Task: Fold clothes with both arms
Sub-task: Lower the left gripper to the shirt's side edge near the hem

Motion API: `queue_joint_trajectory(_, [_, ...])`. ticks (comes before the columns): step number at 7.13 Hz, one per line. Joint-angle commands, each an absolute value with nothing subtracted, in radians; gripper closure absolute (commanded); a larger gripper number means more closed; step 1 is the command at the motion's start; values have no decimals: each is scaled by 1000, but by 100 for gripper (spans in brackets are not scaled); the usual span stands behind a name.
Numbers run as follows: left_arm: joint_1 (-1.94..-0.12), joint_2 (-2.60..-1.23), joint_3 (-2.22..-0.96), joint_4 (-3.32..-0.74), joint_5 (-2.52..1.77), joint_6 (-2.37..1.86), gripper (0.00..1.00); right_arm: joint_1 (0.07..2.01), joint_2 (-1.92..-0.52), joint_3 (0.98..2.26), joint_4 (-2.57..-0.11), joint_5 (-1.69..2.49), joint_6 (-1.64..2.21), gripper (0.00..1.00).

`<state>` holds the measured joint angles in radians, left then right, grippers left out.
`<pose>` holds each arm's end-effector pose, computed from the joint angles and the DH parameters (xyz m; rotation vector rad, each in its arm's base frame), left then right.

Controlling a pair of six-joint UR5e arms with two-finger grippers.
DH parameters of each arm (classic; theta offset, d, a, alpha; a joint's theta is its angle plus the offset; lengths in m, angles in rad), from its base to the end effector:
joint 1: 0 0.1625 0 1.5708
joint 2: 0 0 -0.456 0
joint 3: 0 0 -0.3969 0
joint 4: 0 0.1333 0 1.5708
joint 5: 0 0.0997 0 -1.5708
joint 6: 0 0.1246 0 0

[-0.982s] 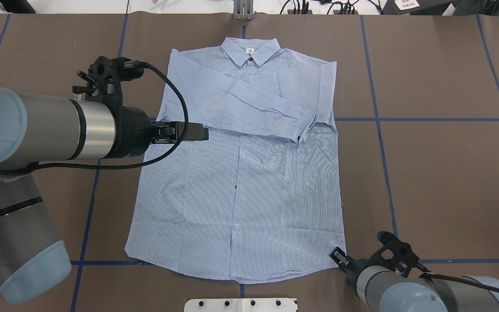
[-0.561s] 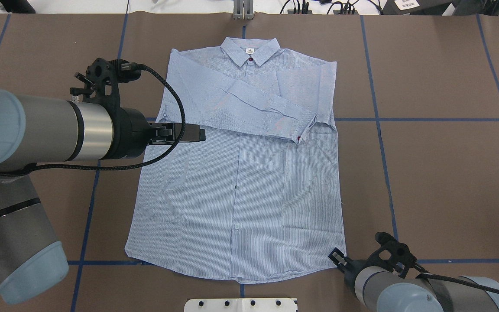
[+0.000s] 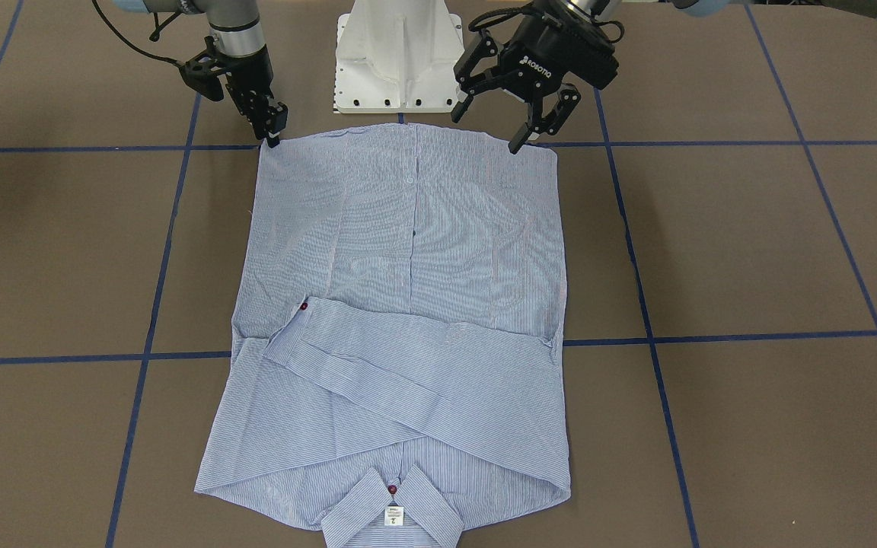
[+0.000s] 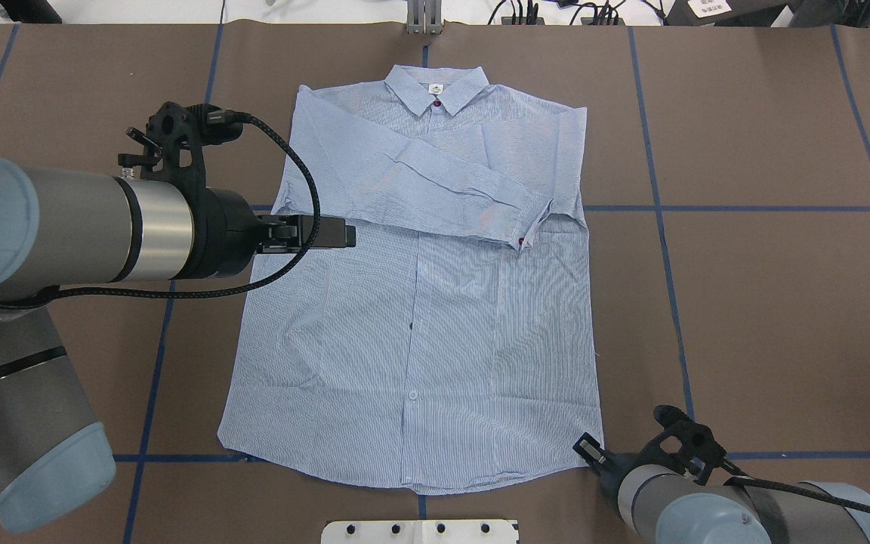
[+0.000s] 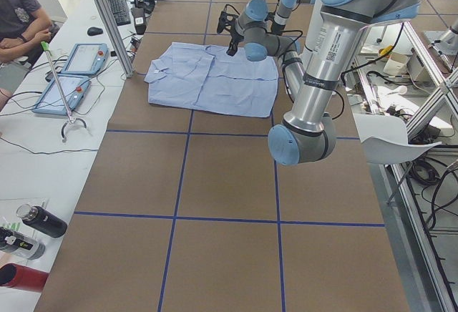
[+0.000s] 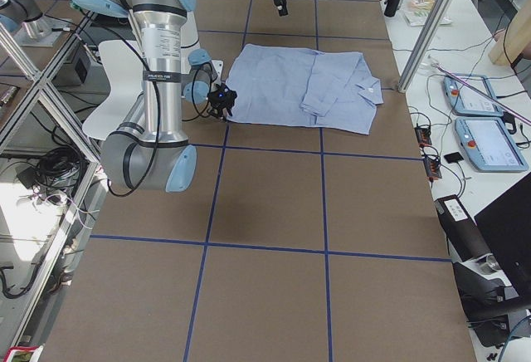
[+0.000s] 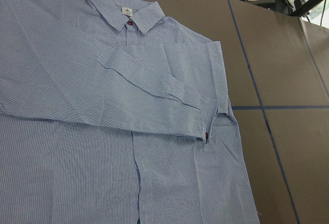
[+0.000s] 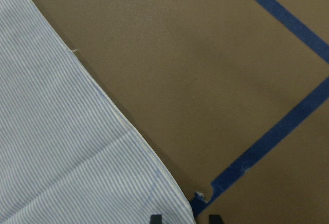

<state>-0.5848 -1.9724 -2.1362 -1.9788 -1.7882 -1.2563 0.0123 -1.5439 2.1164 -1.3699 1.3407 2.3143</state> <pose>0.3935 -0.3881 0.1814 0.4309 1.3111 -0.0765 -0.4999 -0.1679 0.4205 -0.0733 -0.8202 0.8029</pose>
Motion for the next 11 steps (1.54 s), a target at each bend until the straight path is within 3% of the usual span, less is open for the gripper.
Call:
queue_joint_trajectory(1, [-586,-1970,-2147,-1979,-1775,-1256,6,12,-1543,2120,-1370,1341,2315,69])
queue_joint_trajectory(2, [-584,-1962,-2149,-1979,-1769,-1256,6,12,-1546,2121,-1370,1341,2315,100])
queue_joint_trajectory(5, [-584,-1939,-2155,-1977,-1775,-1350,6,17,-1546,2141,-1370,1342,2313,100])
queue_joint_trajectory(8, [-536,-1647,-2261,-1979,-1778,-1404,9,23,-1554,2203,-1371,1353,2313,100])
queue_joint_trajectory(11, [-454,-1572,-2217,-1977,-1769,-1492,10,26,-1557,2209,-1371,1356,2307,100])
